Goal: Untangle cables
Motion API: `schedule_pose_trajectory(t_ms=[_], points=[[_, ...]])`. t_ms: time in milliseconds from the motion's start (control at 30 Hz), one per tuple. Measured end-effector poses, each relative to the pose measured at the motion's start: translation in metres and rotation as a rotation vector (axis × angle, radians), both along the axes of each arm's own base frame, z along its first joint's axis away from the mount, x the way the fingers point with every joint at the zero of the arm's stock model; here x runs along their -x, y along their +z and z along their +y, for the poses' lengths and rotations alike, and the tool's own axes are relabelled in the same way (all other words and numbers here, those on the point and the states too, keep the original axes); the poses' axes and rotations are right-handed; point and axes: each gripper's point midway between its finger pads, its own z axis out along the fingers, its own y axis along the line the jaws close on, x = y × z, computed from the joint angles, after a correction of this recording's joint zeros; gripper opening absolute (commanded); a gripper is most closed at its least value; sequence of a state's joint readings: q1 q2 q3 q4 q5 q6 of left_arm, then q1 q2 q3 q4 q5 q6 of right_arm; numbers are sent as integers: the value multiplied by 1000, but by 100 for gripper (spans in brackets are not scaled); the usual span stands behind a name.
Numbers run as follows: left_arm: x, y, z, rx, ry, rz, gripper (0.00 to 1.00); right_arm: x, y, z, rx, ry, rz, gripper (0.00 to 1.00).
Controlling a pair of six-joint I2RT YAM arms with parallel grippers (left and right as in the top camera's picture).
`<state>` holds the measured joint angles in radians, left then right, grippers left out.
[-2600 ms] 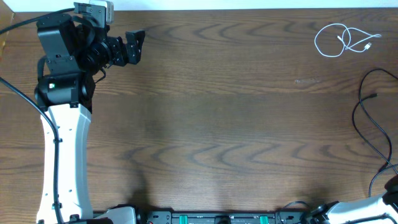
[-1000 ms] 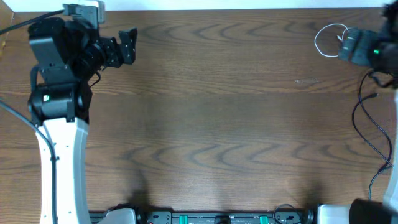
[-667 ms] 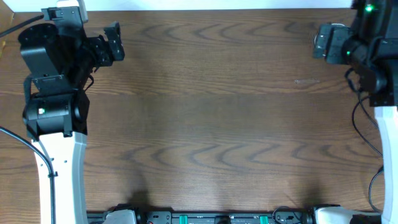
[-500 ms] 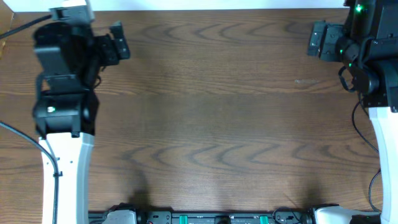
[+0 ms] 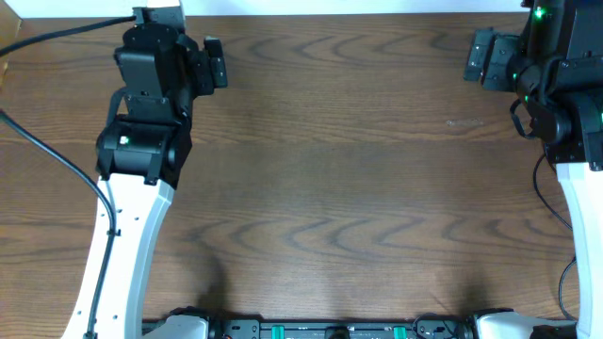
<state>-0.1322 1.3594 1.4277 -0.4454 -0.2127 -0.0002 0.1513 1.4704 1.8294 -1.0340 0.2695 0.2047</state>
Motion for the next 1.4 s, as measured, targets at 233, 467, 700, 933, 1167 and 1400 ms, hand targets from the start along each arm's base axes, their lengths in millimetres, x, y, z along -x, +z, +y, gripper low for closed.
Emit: schedule_pose_trajectory(t_ms=[233,467,700,933,1167,1400], points=[[0,0,0,0,0,0,98,0,0,0,1,0,2,99],[0,0,1,-1,3,0,98,0,0,0,1,0,2,99],[0,0,1,-1,3,0,98,2,-3,0,3,0,17,99],[1,-1,1,-2,3,6,98,10,-13,-2,11,0,68,99],[4,-8,1,-7,3,38,98,13,-15,-2,13,0,81,99],[5,-10,1,-8,3,46,98,13,-15,-2,13,0,82,99]])
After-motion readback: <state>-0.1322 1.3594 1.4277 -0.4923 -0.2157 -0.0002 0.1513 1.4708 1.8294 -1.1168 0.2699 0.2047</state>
